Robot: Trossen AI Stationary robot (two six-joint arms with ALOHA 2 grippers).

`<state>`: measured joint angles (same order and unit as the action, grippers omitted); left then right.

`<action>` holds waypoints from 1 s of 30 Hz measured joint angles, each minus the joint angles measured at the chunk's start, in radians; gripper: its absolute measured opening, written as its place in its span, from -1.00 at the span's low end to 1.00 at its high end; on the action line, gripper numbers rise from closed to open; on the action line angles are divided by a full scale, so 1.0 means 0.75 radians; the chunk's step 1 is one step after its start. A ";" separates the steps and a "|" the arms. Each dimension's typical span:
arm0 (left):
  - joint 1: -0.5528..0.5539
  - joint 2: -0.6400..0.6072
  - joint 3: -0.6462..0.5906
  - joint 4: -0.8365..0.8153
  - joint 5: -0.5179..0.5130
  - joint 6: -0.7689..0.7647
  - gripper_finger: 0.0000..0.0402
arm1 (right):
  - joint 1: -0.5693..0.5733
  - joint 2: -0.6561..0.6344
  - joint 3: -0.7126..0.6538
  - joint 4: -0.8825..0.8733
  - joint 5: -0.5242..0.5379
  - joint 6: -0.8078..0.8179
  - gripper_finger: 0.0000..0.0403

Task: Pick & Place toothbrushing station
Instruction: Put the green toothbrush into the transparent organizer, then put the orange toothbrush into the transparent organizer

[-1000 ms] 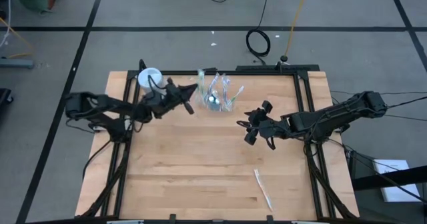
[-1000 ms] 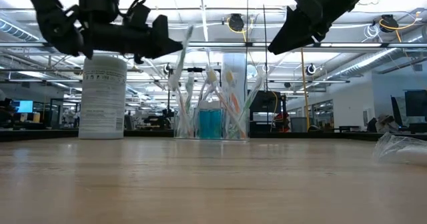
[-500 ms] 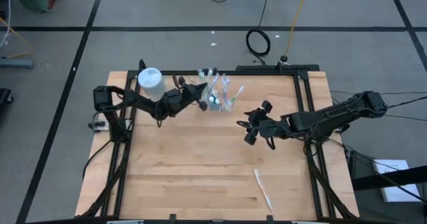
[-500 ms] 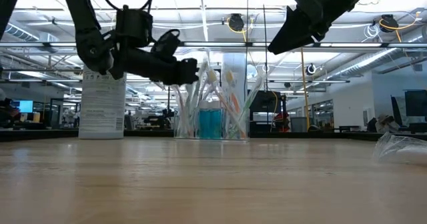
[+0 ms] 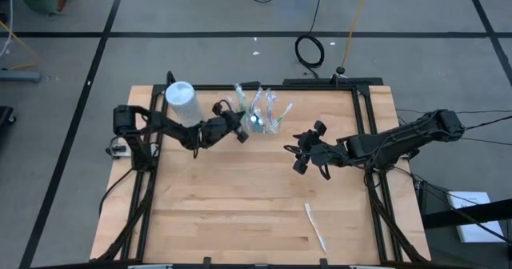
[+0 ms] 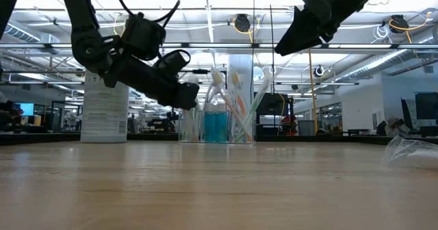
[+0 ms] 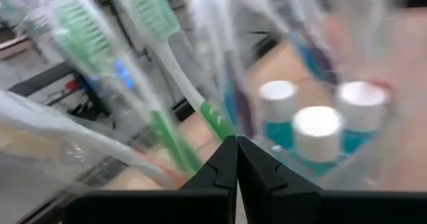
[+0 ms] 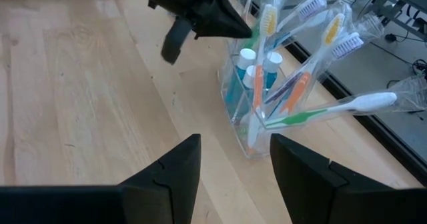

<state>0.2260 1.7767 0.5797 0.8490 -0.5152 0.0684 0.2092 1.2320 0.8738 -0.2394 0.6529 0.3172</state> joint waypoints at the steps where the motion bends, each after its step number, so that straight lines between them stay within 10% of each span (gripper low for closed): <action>1: -0.004 -0.003 0.000 0.010 0.005 0.019 -0.95 | 0.001 0.000 0.000 0.003 0.000 0.000 -0.15; 17: -0.025 -0.156 -0.002 -0.176 0.024 -0.036 -0.40 | 0.005 0.001 -0.030 -0.007 -0.103 0.025 -0.15; 23: -0.063 -0.302 -0.002 -0.330 0.022 -0.068 -0.12 | 0.113 0.001 -0.117 -0.012 -0.517 0.256 -0.15; 30: -0.091 -0.365 -0.002 -0.332 0.023 -0.095 0.00 | 0.438 0.014 -0.168 -0.048 -0.491 0.791 -0.15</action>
<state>0.1579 1.5032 0.5785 0.6003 -0.4978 -0.0026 0.5379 1.2425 0.7479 -0.2756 0.2845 0.9107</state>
